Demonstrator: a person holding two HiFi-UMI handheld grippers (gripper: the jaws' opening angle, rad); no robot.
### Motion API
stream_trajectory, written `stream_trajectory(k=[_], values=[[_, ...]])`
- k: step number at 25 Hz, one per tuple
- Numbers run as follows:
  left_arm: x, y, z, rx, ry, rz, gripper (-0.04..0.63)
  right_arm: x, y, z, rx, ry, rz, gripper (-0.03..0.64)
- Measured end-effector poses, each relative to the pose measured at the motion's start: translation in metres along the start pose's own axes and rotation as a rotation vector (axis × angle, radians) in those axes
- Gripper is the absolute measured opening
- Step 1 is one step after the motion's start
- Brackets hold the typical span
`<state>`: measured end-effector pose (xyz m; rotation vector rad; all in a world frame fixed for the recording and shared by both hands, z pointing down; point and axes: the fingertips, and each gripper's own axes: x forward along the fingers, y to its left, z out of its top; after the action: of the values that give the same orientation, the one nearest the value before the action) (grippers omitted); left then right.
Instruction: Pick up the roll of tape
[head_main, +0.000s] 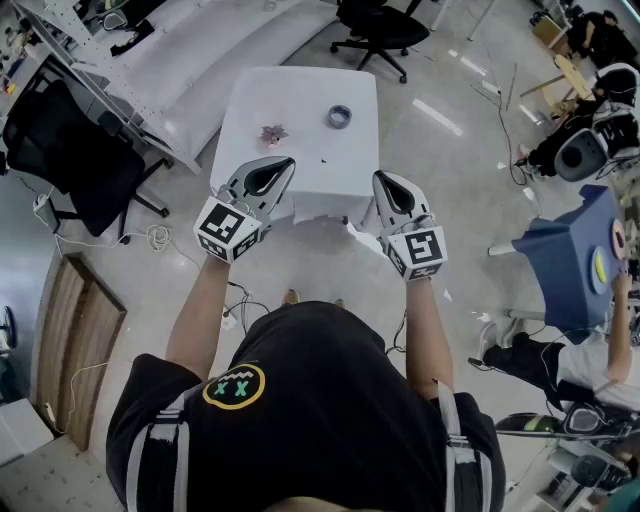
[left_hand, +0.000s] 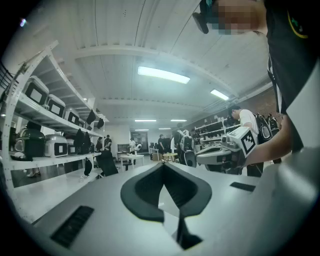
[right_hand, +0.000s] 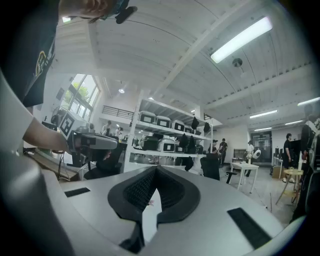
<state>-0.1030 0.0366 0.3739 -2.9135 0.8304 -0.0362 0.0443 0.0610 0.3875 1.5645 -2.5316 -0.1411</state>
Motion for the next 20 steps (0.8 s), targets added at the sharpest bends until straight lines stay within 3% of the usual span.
stream_trajectory(k=[20], values=[[0.0074,-0.0068,-0.0014,-0.001,0.006,-0.002,0.014,-0.0018,-0.0029,-0.0085,0.014,0.002,0.029,0.02]])
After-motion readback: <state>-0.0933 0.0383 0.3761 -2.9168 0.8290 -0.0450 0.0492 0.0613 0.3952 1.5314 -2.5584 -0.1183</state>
